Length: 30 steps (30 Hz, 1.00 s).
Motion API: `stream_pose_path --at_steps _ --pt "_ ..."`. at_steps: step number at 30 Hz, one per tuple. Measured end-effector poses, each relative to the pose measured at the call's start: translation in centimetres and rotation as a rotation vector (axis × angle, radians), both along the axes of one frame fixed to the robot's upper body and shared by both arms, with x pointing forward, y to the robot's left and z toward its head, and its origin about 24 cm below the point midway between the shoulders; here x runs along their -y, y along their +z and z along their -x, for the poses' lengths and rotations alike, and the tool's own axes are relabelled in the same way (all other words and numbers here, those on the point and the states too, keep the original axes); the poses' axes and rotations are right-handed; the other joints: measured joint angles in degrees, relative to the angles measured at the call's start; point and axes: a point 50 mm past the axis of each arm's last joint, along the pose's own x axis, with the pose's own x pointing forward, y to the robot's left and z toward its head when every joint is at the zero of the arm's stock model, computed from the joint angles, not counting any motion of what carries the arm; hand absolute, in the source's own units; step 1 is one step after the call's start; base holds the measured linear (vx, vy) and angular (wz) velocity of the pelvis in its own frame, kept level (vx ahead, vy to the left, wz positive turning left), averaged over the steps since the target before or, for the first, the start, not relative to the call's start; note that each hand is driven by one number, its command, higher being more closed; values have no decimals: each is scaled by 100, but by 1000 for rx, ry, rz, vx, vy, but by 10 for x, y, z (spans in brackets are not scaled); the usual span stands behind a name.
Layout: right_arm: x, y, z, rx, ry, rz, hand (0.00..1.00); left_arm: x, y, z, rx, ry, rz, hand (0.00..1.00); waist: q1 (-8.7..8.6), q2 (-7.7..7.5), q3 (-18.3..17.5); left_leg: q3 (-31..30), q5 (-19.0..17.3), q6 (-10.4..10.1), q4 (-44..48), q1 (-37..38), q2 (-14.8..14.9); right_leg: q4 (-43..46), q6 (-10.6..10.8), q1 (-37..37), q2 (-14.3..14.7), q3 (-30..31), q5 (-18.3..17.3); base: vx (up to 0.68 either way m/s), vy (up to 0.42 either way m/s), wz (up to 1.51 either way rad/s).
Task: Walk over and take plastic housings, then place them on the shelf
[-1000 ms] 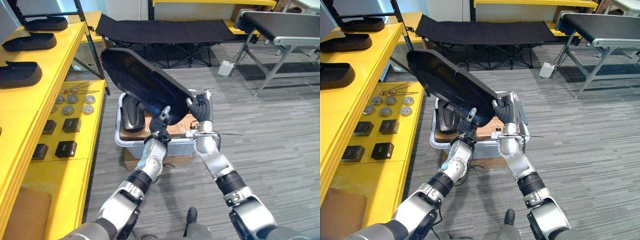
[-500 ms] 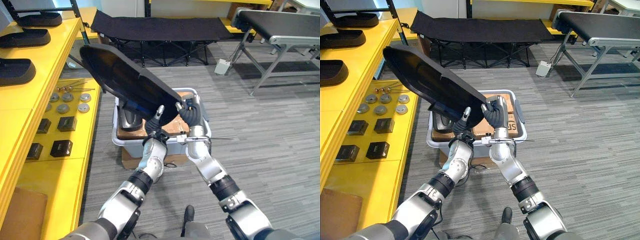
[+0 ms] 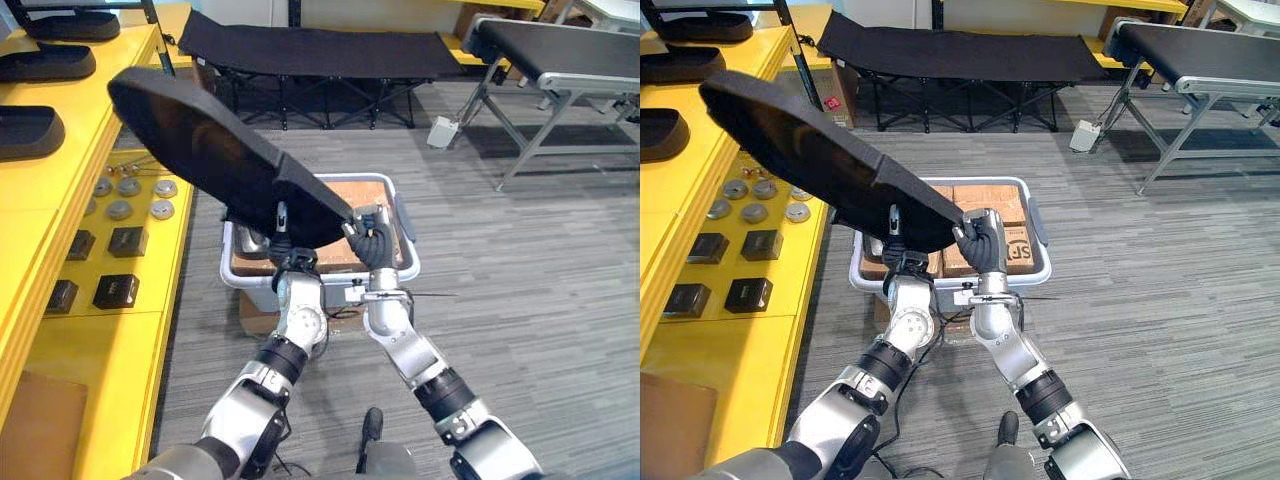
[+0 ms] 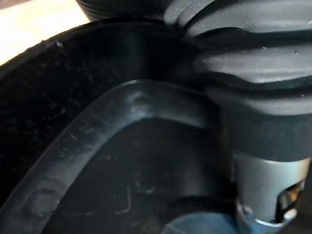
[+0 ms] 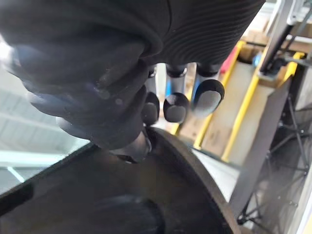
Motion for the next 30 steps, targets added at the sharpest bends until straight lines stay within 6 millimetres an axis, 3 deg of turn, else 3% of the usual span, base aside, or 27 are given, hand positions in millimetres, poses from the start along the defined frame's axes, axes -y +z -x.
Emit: stream_pose_path --at_steps 9,16,21,22,30 --pt "3 -1 6 5 -13 -32 100 -4 7 -1 148 -17 2 100 0 -7 -4 -13 0 0 0 -2 0 0 0 4 2 2 0 0 0 0" --pt "4 -3 8 -4 -9 -32 100 -6 5 0 169 -19 -16 100 -2 -16 -10 2 0 0 1 9 2 0 1 3 3 14 0 0 0 0" --pt "5 -12 11 -51 6 -45 100 -15 6 0 194 -22 -157 100 1 -22 -15 3 1 1 -1 9 1 0 1 2 3 13 1 0 0 0" --pt "6 -14 12 -63 2 -50 0 -17 8 0 187 -16 -232 100 2 -28 -19 3 1 2 -2 9 1 0 1 2 3 13 1 0 0 0" --pt "13 -34 16 -141 -21 -37 0 -22 6 2 84 16 -578 100 0 -33 -26 -3 11 13 -1 7 0 0 1 2 4 9 1 0 0 0"
